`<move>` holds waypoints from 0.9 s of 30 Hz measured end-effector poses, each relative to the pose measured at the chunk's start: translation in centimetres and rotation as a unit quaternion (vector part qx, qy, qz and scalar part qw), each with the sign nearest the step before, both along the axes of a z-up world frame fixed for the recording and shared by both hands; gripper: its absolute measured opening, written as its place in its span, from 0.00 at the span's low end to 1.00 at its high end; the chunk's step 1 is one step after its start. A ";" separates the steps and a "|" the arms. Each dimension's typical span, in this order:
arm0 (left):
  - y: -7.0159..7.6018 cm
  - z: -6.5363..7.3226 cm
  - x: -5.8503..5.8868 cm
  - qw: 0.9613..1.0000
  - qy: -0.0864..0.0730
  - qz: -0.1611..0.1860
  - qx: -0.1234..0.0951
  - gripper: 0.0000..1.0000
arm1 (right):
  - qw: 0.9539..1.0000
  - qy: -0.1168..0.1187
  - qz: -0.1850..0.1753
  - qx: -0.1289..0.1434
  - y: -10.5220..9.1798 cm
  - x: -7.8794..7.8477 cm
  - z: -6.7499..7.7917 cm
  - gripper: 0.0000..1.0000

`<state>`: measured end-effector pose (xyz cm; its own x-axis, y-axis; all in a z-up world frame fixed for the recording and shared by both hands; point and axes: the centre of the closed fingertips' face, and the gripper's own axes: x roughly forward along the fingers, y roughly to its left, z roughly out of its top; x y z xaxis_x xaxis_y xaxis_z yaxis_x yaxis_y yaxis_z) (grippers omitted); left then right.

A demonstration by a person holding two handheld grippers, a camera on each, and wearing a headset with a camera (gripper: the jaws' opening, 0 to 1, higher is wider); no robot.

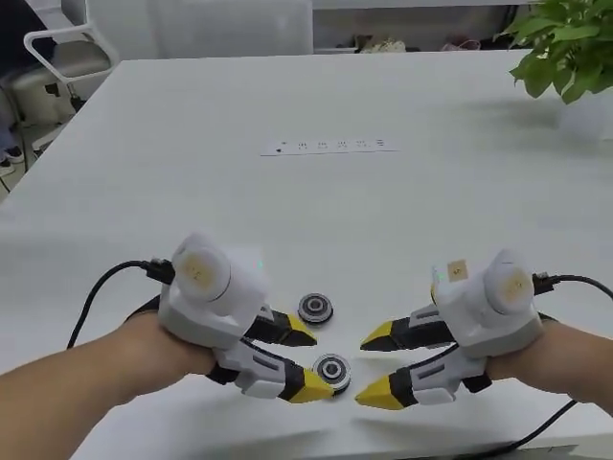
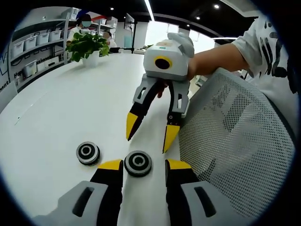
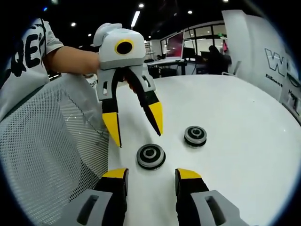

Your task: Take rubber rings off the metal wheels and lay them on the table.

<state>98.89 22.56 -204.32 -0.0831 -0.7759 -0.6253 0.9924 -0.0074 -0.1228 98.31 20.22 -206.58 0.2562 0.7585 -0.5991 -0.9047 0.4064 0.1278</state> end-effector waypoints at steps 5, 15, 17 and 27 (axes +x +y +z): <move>-0.1 -0.7 -0.1 1.000 -0.002 0.000 0.008 0.27 | 1.000 0.002 0.003 0.000 0.1 -0.2 -0.1 0.38; -0.4 -1.4 0.0 1.000 -0.007 0.012 0.011 0.18 | 1.000 0.006 -0.001 0.001 -0.1 -0.4 -0.3 0.37; -0.5 -1.5 0.0 1.000 -0.006 0.012 0.011 0.18 | 1.000 0.008 0.000 0.001 -0.1 -0.4 -0.4 0.37; -0.8 -1.7 0.0 0.999 -0.035 0.009 0.004 0.14 | 1.000 0.012 -0.004 0.003 -0.1 -0.5 -0.4 0.37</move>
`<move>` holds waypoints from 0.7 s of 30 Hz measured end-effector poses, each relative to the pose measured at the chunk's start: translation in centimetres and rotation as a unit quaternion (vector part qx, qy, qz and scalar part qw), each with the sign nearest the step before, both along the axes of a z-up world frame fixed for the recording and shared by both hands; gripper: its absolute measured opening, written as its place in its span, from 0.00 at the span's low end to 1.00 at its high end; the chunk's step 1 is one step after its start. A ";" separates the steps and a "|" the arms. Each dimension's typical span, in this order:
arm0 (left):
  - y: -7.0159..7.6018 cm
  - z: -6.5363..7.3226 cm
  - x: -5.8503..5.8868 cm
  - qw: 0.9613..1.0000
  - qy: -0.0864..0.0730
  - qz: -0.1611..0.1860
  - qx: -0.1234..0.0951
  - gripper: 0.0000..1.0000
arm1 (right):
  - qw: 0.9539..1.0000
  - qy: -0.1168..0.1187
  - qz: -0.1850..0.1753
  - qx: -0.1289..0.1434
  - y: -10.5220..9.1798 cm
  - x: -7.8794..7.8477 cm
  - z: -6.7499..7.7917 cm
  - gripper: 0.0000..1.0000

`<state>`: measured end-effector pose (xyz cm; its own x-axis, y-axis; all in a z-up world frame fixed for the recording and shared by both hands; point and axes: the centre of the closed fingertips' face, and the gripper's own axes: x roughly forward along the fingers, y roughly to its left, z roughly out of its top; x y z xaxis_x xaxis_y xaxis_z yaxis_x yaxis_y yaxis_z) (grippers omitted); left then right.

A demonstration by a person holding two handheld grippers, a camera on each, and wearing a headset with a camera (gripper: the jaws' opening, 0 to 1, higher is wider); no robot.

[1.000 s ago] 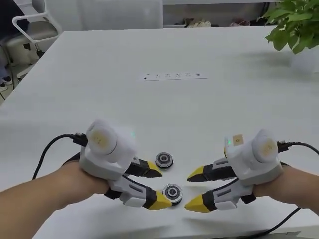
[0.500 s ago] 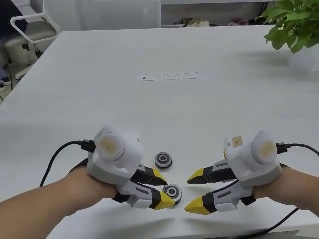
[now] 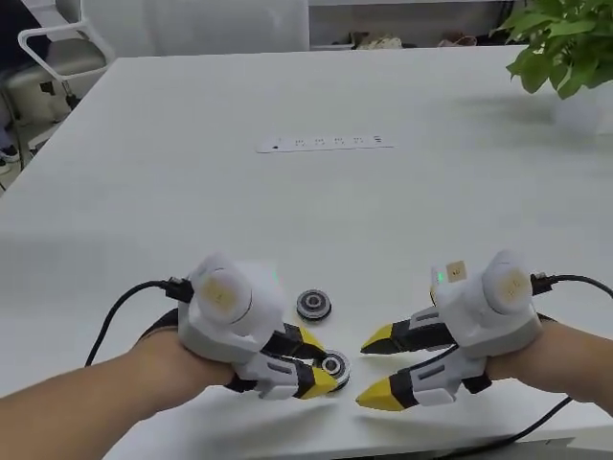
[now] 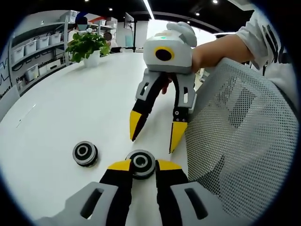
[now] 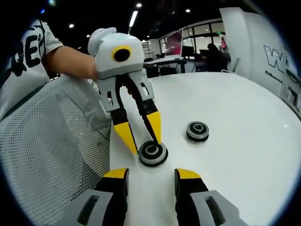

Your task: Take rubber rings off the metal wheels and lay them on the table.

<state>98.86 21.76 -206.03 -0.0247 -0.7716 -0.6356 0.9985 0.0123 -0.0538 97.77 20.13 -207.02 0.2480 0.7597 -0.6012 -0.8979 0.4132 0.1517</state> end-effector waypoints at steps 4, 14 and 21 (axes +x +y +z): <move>0.0 -0.1 0.2 1.000 -0.014 0.000 -0.002 0.11 | 1.000 0.001 -0.002 0.000 0.0 0.1 0.0 0.36; -0.2 -0.2 0.4 0.999 -0.034 0.000 0.000 0.08 | 1.000 0.001 -0.003 -0.001 0.2 0.2 0.3 0.36; 0.2 -0.1 0.3 0.999 -0.034 0.003 -0.005 0.08 | 1.000 -0.001 0.003 -0.005 0.8 0.4 0.8 0.35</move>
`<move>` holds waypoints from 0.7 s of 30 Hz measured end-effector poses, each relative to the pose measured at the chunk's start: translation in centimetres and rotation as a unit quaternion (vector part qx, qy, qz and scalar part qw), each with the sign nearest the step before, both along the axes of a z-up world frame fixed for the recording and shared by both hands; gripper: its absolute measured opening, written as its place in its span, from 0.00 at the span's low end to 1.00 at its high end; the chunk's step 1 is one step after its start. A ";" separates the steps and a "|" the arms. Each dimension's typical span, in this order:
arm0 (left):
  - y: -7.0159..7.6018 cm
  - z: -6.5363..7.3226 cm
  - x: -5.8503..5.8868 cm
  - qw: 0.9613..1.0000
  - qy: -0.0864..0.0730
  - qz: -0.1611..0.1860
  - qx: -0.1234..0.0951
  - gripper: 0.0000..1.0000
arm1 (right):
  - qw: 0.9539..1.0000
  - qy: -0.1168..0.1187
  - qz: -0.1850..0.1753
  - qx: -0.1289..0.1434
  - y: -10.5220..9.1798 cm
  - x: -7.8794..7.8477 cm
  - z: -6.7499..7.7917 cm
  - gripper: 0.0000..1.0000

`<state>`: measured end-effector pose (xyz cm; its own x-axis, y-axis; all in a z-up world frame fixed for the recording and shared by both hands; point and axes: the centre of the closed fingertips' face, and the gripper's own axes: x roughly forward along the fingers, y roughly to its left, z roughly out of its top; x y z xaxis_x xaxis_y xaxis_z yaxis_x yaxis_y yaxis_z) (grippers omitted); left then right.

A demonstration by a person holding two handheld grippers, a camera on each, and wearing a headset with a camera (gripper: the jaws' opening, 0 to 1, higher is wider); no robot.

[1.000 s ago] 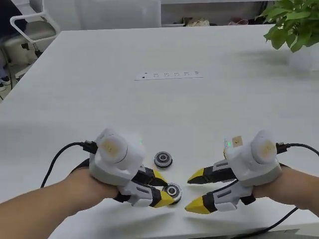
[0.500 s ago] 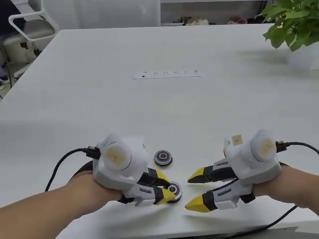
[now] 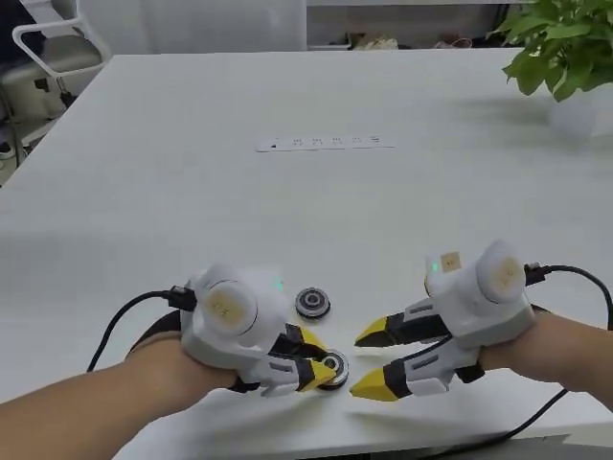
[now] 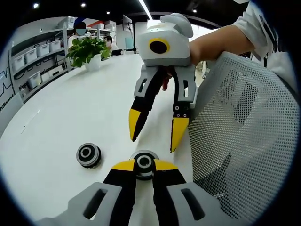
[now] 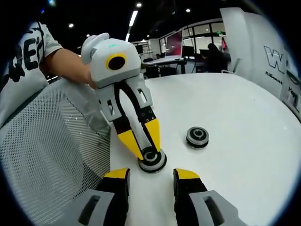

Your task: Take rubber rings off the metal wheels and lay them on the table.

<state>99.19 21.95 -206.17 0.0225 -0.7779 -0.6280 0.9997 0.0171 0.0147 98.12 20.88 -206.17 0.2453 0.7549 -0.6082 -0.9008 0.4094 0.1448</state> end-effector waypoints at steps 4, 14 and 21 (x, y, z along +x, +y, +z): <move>0.0 0.0 0.0 1.000 0.000 0.001 -0.004 0.08 | 1.000 0.001 0.010 -0.006 0.4 0.0 0.1 0.35; 0.1 0.0 0.1 1.000 -0.002 0.000 -0.005 0.08 | 0.999 -0.002 0.033 -0.027 1.9 0.6 -0.3 0.33; 0.4 0.0 0.1 1.000 -0.001 0.001 -0.006 0.08 | 0.999 -0.005 0.026 -0.034 1.9 0.5 -1.0 0.31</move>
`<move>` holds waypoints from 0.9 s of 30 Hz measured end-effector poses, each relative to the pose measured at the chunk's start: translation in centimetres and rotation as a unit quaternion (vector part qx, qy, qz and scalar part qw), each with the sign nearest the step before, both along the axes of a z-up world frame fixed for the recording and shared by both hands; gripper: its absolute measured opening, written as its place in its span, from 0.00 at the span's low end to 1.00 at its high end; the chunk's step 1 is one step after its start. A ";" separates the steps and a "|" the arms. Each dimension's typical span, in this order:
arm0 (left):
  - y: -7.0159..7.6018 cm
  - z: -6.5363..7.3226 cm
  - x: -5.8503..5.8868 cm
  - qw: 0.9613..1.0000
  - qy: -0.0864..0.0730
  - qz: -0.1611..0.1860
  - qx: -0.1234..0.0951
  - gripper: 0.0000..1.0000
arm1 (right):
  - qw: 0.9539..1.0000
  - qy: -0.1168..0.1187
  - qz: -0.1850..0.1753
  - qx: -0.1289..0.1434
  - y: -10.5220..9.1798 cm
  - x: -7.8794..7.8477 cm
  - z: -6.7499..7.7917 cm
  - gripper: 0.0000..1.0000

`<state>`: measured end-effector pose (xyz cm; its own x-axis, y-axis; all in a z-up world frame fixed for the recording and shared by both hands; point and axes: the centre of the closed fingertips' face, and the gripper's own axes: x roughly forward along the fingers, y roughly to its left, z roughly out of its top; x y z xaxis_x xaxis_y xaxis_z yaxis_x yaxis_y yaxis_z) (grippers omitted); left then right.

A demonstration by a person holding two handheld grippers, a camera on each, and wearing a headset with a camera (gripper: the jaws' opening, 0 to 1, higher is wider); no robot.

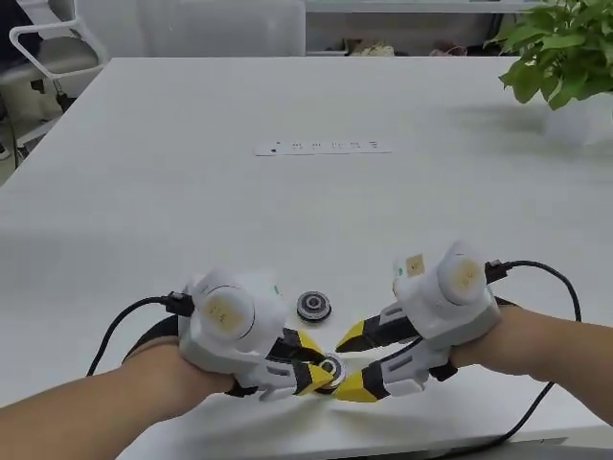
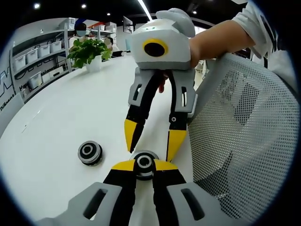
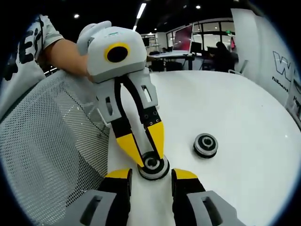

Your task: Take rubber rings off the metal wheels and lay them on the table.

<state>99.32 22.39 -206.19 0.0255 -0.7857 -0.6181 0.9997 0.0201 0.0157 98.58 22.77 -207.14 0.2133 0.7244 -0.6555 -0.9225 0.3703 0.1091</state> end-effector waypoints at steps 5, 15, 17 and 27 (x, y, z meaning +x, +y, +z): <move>0.2 0.0 0.1 1.000 0.000 0.000 -0.001 0.08 | 1.000 -0.003 -0.012 0.005 -0.1 0.1 -0.2 0.27; 0.3 0.0 0.1 1.000 0.000 0.002 -0.003 0.08 | 0.999 0.000 -0.026 0.025 0.4 0.2 -0.1 0.24; 0.3 0.0 0.2 1.000 0.000 0.003 -0.003 0.08 | 0.999 0.000 -0.029 0.027 0.4 0.3 -0.2 0.24; 0.3 0.0 0.2 1.000 0.000 0.005 -0.004 0.08 | 0.999 -0.007 -0.030 0.029 0.5 0.4 -0.5 0.25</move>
<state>99.52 22.65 -206.18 0.0333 -0.7904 -0.6117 0.9994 0.0300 0.0157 99.01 23.24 -207.62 0.2659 0.7467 -0.6098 -0.9002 0.4186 0.1200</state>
